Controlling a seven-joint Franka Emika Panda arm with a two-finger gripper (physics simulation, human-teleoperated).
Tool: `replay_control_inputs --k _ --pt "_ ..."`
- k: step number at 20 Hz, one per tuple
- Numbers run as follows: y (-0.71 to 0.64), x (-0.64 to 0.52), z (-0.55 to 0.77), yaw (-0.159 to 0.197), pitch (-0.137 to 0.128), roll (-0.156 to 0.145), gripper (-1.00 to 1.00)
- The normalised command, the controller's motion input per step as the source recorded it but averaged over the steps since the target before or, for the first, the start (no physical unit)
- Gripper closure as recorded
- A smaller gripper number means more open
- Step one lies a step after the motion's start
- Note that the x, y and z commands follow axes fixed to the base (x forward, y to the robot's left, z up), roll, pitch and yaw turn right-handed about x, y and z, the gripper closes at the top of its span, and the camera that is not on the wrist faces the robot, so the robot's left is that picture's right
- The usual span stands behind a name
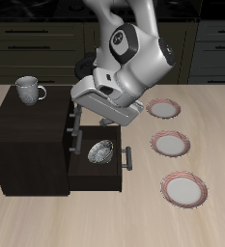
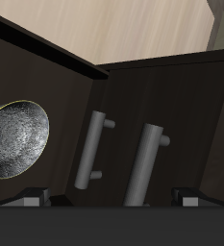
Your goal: Open the top drawer
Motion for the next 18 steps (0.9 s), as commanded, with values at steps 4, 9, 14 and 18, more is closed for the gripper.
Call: replay_control_inputs --k 4,9,14,18 --pt "-0.20 0.09 -0.12 0.004 0.012 -0.040 -1.00" --pt "-0.38 -0.01 -0.21 -0.009 0.054 -0.078 -1.00" --pt "-0.37 -0.02 -0.14 -0.024 0.054 -0.057 -1.00" --pt "-0.59 -0.18 -0.24 -0.036 0.086 -0.109 -1.00"
